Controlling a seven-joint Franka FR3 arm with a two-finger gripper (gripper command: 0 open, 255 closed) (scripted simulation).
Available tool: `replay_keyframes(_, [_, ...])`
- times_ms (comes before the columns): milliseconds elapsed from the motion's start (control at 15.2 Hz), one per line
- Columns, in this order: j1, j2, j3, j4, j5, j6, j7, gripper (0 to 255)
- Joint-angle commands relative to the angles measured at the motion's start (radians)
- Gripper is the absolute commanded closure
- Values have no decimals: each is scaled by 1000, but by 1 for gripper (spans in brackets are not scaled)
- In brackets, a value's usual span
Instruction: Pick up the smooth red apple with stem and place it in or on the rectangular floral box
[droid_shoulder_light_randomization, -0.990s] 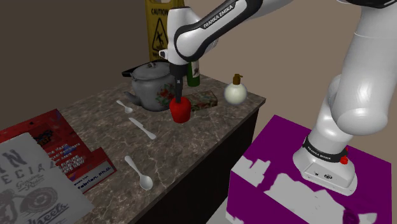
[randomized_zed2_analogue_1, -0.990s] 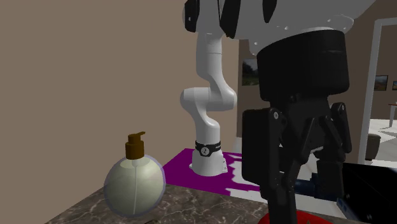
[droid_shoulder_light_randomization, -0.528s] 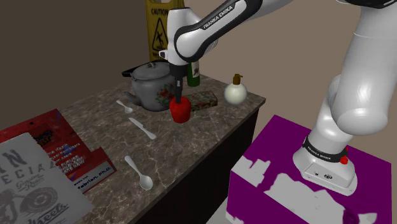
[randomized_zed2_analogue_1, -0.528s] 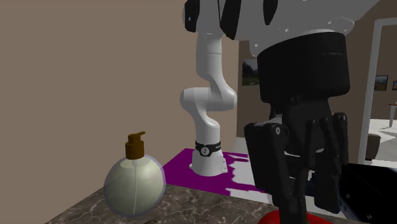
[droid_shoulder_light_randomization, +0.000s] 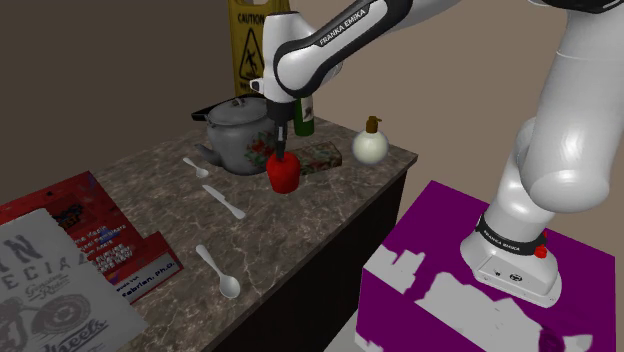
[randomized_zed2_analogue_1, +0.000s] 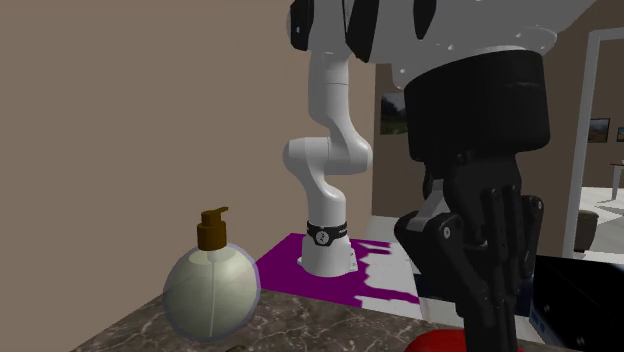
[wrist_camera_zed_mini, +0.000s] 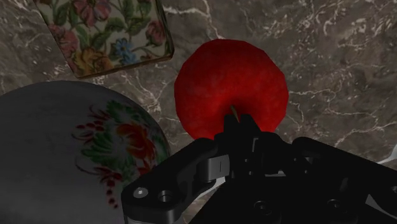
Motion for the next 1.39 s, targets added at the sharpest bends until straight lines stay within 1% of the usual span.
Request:
replay_keyframes(0, [0,0,0,0,0,0,0,255])
replay_keyframes(660, [-2,-48,-1,79,-1,-127,7,255])
replay_keyframes(1320, [-3,-75,-2,181,-3,-256,15,255])
